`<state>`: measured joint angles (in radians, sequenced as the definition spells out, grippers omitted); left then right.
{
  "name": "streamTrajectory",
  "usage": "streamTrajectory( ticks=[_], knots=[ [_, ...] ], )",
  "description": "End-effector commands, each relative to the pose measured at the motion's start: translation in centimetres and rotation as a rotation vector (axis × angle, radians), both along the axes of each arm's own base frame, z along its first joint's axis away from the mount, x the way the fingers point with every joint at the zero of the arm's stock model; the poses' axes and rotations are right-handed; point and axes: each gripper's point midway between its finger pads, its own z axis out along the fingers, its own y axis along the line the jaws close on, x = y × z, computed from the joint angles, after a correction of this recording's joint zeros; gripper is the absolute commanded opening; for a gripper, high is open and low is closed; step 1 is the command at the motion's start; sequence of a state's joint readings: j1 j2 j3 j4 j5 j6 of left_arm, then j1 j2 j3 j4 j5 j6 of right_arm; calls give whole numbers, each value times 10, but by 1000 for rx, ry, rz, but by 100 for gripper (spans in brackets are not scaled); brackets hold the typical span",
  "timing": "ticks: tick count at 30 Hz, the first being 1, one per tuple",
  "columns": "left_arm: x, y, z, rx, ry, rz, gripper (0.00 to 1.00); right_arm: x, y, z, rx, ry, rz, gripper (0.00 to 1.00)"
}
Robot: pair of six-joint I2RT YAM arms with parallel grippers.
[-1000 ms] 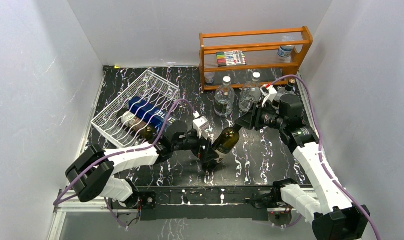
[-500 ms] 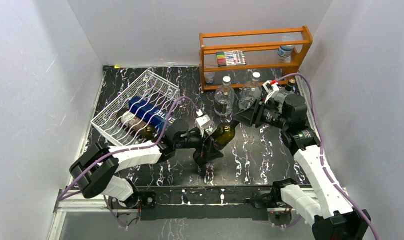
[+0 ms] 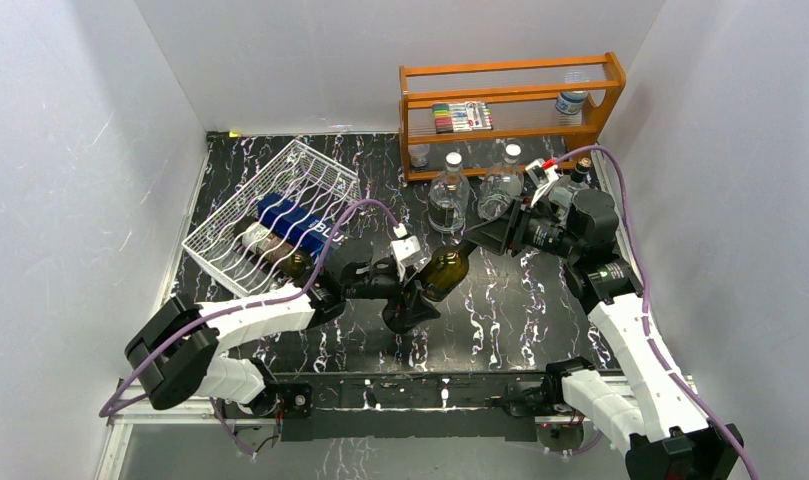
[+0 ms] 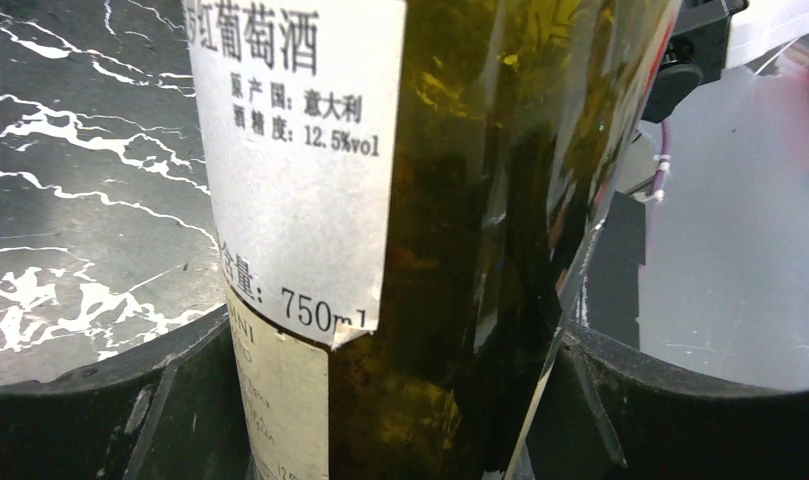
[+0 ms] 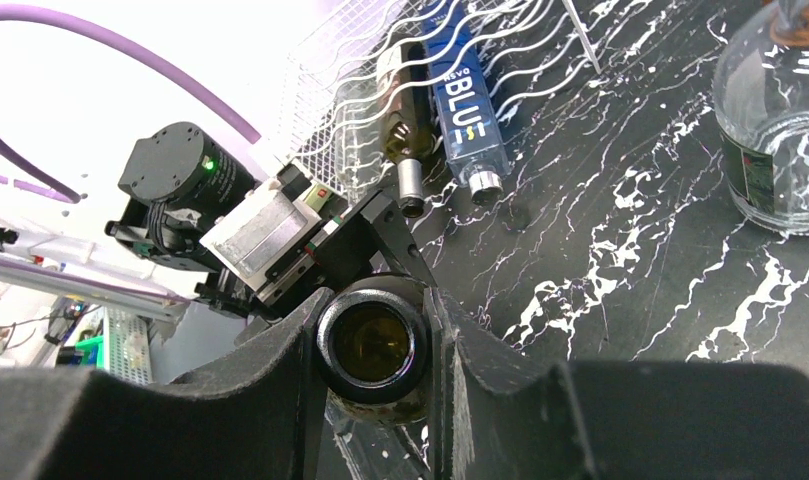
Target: Put the wine bottle on the wine rack
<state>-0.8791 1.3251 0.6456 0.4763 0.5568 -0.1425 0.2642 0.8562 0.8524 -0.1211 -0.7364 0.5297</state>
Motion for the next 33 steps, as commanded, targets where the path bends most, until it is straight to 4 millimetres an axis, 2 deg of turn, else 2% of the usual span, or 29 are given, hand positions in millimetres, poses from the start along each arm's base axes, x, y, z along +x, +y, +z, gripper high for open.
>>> streamTrajectory(
  ticks=[1, 2, 3, 4, 6, 8, 12, 16, 21, 24, 29, 33],
  knots=[
    [18, -1, 56, -70, -257, -1, 0, -9, 3, 28, 44, -56, 36, 24],
    [21, 1, 57, -59, -288, 9, 0, -7, 1, 26, 34, -53, 20, 46],
    [22, 4, 61, -55, -327, 12, 0, -4, -1, 24, 20, -49, -4, 61],
    [26, 7, 64, -41, -379, 16, 0, -1, -3, 21, 9, -45, -29, 70],
    [38, 14, 72, -7, -496, 48, 0, 6, -7, 16, -13, -35, -67, 79],
    [48, 25, 79, 60, -600, 67, 0, 6, -6, 13, -37, -35, -52, 82],
    [59, 42, 90, 212, -800, 16, 0, 1, -5, 21, -75, -50, -2, 82],
    [70, 56, 83, 391, -995, -89, 0, -5, -3, 25, -106, -69, 59, 83],
    [94, 69, 91, 552, -1200, -110, 0, 4, -11, 1, -238, -30, 32, 84],
    [100, 67, 99, 579, -1279, -135, 0, -4, -5, -4, -234, -39, 84, 85],
    [111, 57, 106, 592, -1403, -165, 0, -13, 2, -42, -312, 78, 129, 86],
    [117, 50, 109, 601, -1446, -174, 0, -26, 15, -59, -327, 98, 190, 87]
  ],
)
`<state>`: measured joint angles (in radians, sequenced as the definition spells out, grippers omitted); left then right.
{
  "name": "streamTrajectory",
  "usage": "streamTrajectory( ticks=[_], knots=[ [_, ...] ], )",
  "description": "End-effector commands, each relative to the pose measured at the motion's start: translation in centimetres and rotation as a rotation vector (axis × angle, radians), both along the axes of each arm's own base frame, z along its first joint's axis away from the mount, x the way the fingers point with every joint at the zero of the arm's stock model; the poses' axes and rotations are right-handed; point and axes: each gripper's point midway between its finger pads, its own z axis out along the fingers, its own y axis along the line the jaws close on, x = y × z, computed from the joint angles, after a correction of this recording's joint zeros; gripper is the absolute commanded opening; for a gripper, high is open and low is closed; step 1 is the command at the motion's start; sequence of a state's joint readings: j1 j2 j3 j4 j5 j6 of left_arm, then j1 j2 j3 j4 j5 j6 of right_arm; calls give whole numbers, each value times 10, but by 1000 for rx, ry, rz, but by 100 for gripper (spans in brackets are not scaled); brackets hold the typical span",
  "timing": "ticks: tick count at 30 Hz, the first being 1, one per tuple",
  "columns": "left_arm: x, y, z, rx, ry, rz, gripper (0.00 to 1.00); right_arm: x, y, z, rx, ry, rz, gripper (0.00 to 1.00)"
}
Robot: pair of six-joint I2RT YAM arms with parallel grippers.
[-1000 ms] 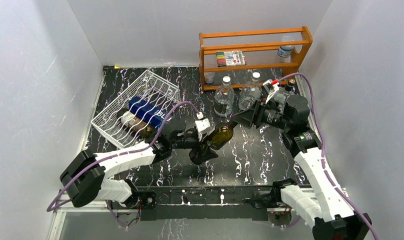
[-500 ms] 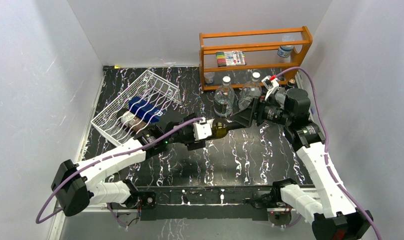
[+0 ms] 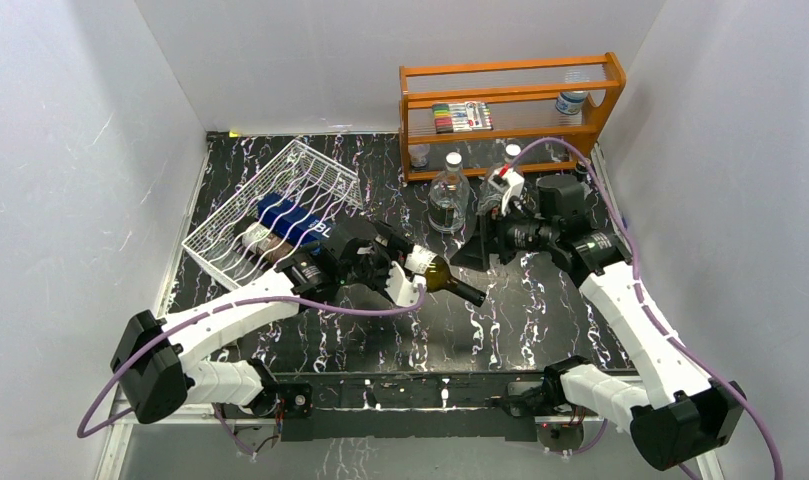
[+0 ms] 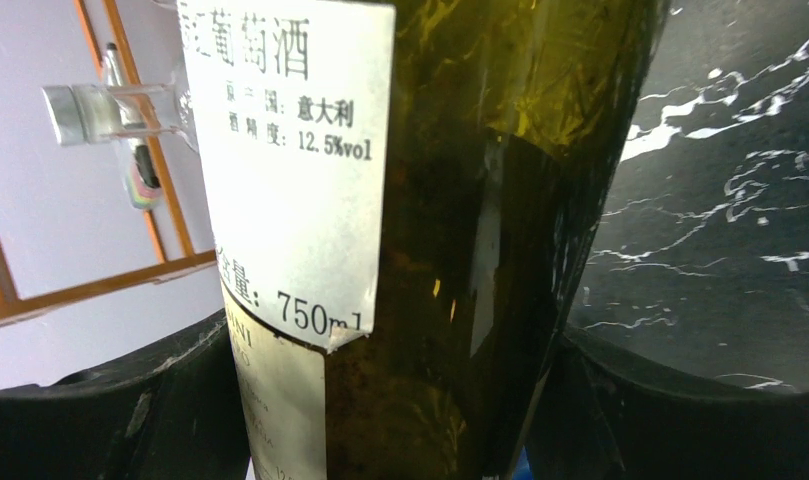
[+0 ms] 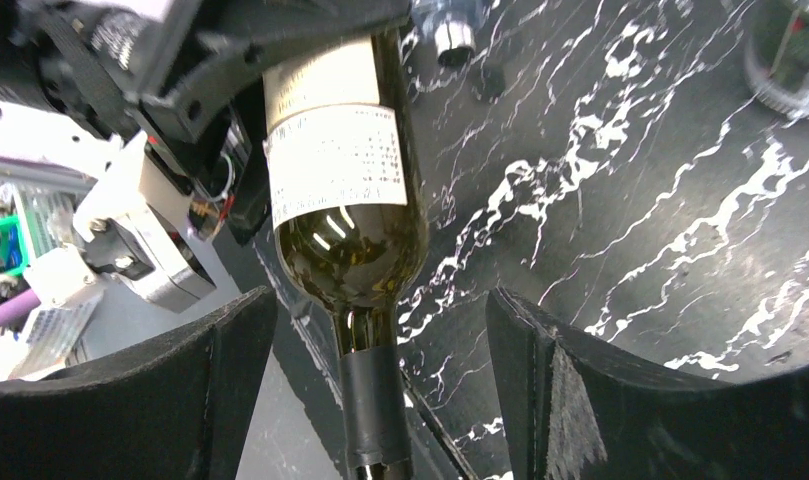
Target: Put the wine bottle on the wine rack
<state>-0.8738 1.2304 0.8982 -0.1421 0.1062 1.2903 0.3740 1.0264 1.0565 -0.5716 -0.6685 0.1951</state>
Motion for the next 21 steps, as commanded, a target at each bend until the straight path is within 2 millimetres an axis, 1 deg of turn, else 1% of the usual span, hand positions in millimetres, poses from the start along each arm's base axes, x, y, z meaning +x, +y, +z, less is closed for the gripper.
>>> streamTrajectory(
  ticks=[1, 4, 6, 9, 12, 17, 21],
  knots=[
    [22, -25, 77, -127, -232, -46, 0, -15, 10, -21, -37, 18, 61, 88],
    [24, -30, 84, -152, -246, -59, 0, -20, 14, -41, -86, 60, 67, 88],
    [23, -31, 82, -148, -251, -65, 0, -24, 17, -50, -110, 79, 76, 87],
    [25, -29, 77, -129, -252, -59, 0, -33, 22, -58, -110, 90, 117, 86],
    [25, -30, 75, -137, -252, -61, 0, -37, 25, -67, -123, 101, 136, 85],
    [22, -32, 74, -149, -237, -75, 0, -40, 33, -73, -141, 99, 162, 83],
    [22, -30, 73, -138, -245, -74, 0, -40, 37, -79, -160, 100, 179, 76]
  ],
)
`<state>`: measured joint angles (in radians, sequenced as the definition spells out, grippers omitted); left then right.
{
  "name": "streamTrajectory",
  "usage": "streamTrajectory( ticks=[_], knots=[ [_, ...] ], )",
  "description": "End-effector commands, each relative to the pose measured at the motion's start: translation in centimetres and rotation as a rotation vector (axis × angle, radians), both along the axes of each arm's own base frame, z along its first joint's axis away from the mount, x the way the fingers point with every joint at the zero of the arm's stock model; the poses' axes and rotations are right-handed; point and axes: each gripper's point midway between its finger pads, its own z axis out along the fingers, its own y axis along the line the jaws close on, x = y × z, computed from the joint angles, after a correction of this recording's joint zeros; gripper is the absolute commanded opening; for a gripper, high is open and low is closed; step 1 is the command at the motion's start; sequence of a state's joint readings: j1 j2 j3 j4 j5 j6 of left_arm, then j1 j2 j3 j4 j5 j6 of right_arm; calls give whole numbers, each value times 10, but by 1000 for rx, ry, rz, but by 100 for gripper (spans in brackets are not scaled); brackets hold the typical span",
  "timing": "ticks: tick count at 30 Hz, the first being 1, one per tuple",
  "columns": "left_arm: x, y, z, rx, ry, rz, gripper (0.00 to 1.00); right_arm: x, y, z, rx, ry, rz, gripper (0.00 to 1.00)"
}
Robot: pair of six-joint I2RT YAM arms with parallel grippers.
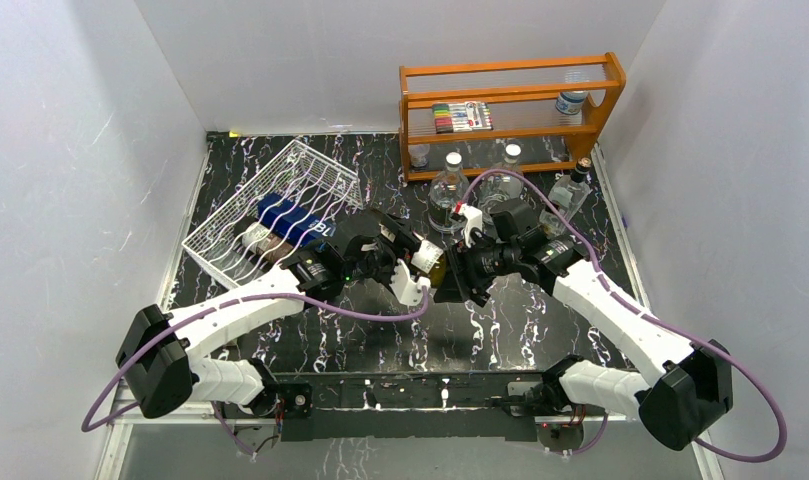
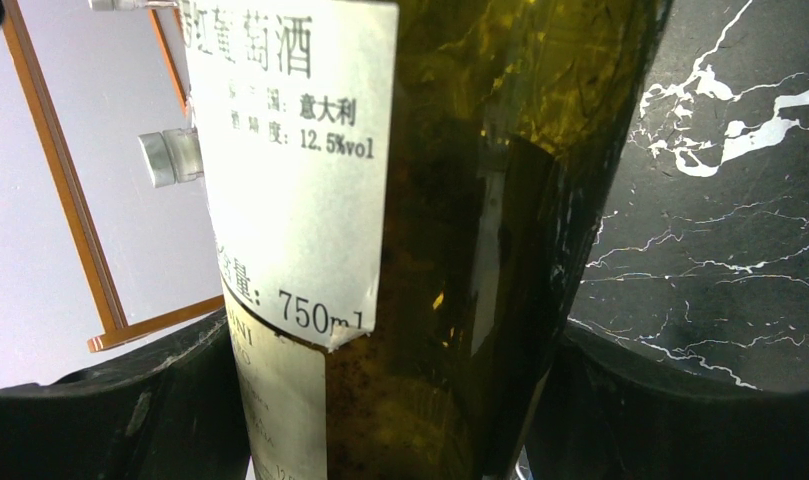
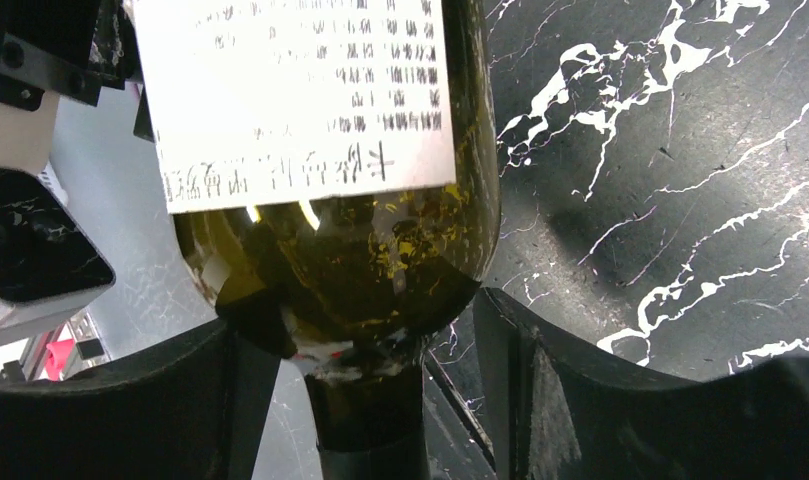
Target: Put the wine bottle on the wine rack
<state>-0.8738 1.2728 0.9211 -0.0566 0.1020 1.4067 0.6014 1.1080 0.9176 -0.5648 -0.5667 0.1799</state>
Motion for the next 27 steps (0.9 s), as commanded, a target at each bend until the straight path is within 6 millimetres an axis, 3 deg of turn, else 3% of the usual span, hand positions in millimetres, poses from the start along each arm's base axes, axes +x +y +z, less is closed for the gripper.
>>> streamTrajectory(
  ticks=[1, 4, 12, 20, 21, 22, 27],
  knots=[
    [6, -14, 58, -146, -114, -25, 0, 4, 8, -1, 3, -39, 28, 74],
    [5, -15, 59, -155, -106, -24, 0, 3, 11, -5, -7, -31, 37, 59],
    [8, -11, 58, -150, -74, 17, 1, 11, 8, 1, -32, -104, -12, 0],
    [17, -5, 32, -86, -63, 70, 48, 26, 0, 13, -52, -177, -100, 0],
    [18, -4, 30, -81, -66, 78, 80, 29, -2, 17, -54, -199, -122, 0],
    [19, -3, 28, -77, -69, 83, 96, 32, -5, 20, -57, -216, -145, 0],
    [20, -2, 26, -93, -89, 86, 98, 40, -14, 33, -61, -279, -210, 0]
  ],
)
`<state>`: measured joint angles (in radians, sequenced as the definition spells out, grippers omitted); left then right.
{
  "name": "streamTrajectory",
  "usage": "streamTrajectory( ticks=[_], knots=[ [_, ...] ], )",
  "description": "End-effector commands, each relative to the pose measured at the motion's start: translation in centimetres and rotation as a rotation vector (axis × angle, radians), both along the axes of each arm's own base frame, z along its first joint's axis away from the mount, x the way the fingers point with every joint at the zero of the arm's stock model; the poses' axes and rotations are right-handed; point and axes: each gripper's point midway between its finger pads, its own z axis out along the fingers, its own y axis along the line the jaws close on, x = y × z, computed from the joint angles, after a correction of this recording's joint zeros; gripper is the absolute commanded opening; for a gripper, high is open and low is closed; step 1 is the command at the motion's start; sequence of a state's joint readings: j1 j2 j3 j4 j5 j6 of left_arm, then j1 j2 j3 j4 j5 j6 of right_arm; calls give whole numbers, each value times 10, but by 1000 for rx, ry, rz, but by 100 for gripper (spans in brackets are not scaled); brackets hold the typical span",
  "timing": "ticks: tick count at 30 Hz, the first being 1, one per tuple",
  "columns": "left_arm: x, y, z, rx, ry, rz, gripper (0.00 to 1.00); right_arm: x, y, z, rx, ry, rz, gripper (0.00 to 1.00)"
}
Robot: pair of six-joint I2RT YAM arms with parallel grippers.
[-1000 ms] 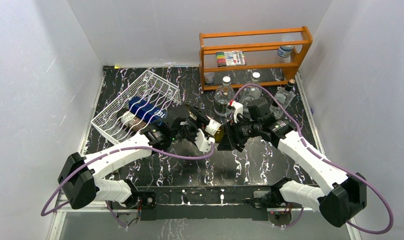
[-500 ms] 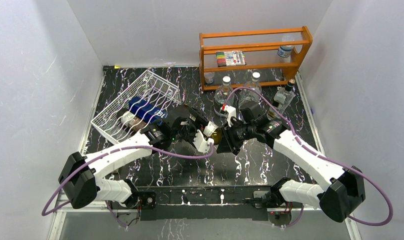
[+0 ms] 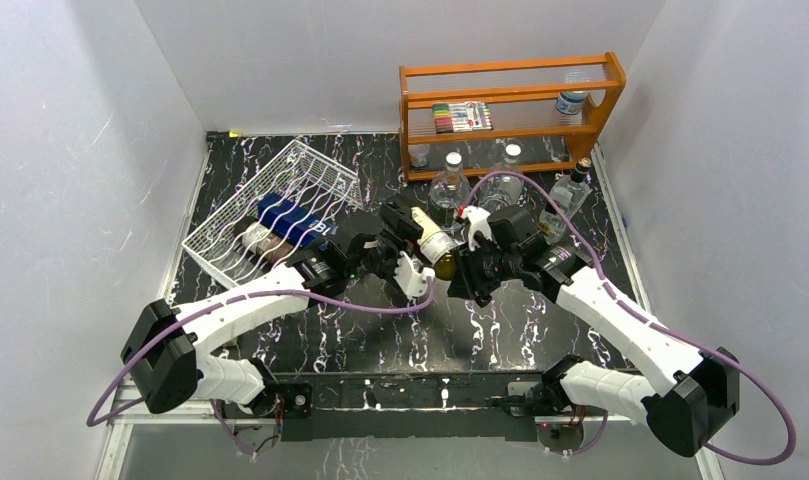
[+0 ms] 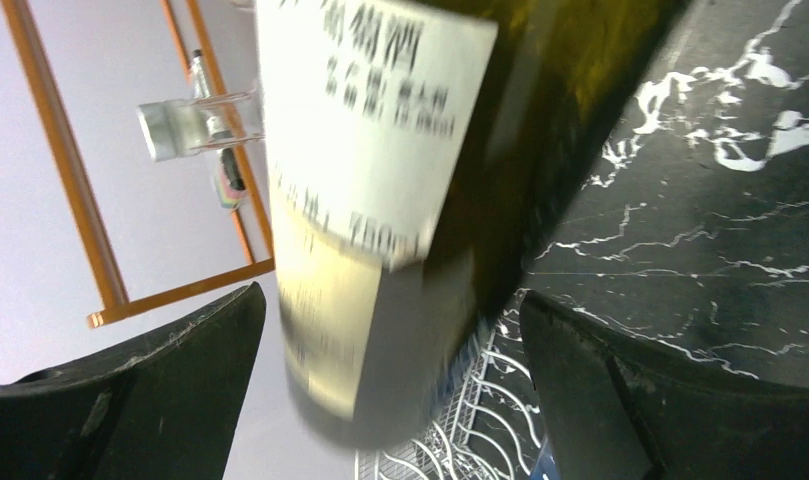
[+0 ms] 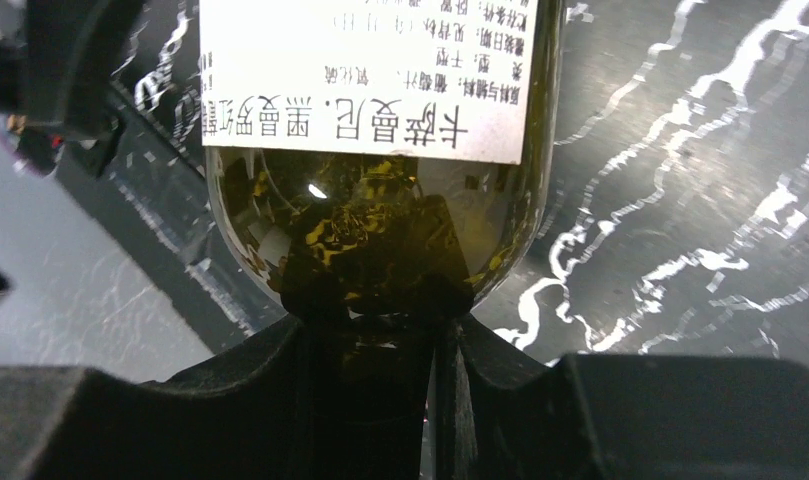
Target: Put the wine bottle on the wine rack
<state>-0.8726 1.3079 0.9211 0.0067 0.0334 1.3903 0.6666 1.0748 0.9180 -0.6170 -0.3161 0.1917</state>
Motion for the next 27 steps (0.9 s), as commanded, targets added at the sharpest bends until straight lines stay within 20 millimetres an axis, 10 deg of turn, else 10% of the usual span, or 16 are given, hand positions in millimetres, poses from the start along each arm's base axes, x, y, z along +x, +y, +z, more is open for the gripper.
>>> streamTrajectory(
  ticks=[1, 17, 22, 27],
  knots=[
    [4, -3, 28, -98, -59, 19, 98, 31, 1, 47, 83, -206, -84, 0],
    [-3, 46, 98, -766, 177, 445, 98, 33, 16, 28, 73, -166, 0, 0],
    [13, 99, 101, -1042, 197, 840, 98, 44, 27, 18, 69, -153, 11, 0],
    [0, 109, 93, -1135, 336, 951, 98, 58, 43, 11, 73, -144, 21, 0]
  ],
)
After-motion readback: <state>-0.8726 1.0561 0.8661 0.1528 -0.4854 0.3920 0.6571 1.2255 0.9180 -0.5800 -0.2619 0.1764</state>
